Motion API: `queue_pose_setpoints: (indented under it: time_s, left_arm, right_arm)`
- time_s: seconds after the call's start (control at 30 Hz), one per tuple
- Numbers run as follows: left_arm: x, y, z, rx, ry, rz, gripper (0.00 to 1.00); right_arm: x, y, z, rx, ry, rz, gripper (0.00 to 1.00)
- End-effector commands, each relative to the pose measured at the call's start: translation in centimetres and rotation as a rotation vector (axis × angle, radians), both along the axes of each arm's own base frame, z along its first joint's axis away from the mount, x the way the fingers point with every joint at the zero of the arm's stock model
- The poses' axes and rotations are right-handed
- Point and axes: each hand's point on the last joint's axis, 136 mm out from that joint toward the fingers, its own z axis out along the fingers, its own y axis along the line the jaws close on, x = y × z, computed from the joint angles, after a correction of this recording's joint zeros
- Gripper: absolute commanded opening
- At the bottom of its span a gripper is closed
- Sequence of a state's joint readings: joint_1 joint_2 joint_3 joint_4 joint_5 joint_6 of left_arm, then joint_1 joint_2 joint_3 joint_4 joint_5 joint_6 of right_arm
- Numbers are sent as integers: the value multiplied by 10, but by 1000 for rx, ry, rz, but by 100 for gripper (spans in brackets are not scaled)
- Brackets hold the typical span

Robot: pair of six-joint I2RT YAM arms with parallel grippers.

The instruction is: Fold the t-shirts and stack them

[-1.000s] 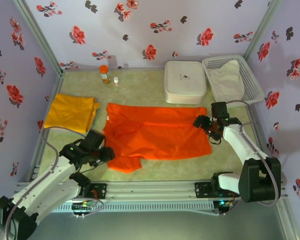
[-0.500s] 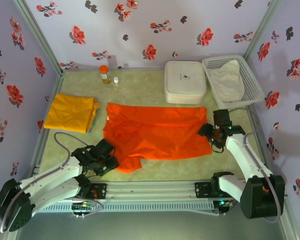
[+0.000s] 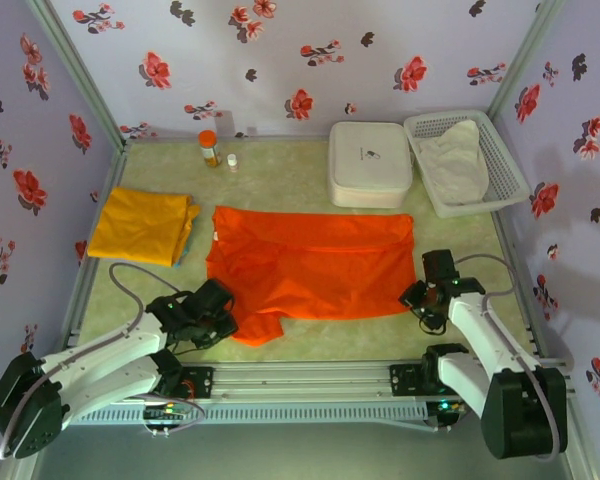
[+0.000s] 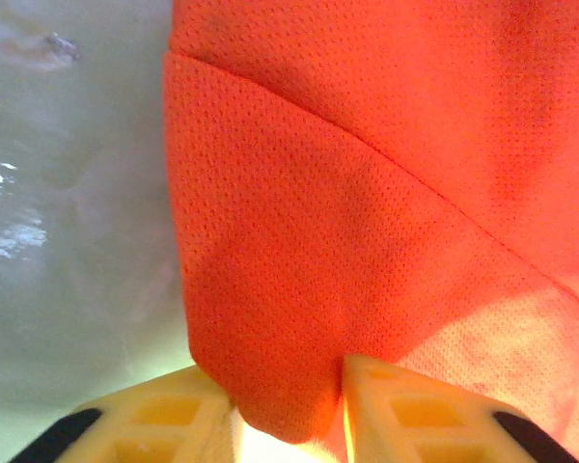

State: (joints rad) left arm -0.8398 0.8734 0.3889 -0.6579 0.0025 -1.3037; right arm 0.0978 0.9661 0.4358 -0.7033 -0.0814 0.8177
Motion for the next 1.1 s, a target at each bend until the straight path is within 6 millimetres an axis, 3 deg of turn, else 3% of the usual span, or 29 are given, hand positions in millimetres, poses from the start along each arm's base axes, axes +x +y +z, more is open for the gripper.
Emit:
queue_pose_setpoints:
  time_s: [0.0, 0.07, 0.23, 0.37, 0.5, 0.67, 0.77, 0.83, 0.97, 1.07]
  left_arm:
    - [4, 6, 1, 31, -27, 18, 26]
    - [5, 7, 3, 39, -34, 14, 24]
    - [10, 10, 11, 63, -60, 6, 21]
    - [14, 11, 18, 80, -82, 2, 18]
    - [18, 11, 22, 99, -93, -8, 17]
    - [22, 8, 24, 110, -96, -31, 17]
    - [22, 8, 24, 114, -98, -36, 16]
    - [23, 8, 25, 112, -103, -37, 16]
    - [23, 9, 24, 112, -108, -32, 16]
    - [23, 10, 23, 113, -110, -31, 16]
  right_arm:
    - [16, 2, 0, 18, -41, -27, 50]
    - [23, 4, 0, 28, -62, -16, 43]
    - [29, 9, 0, 39, -43, 18, 13]
    - [21, 11, 4, 47, -16, 36, 5]
    - [26, 14, 23, 64, -41, 40, 0]
    - [56, 25, 48, 111, -81, 65, 0]
    - [76, 30, 53, 124, -78, 101, 4]
    - [89, 33, 55, 130, -73, 124, 11]
    - [117, 39, 51, 161, -101, 150, 38]
    - [130, 45, 45, 199, -100, 179, 46]
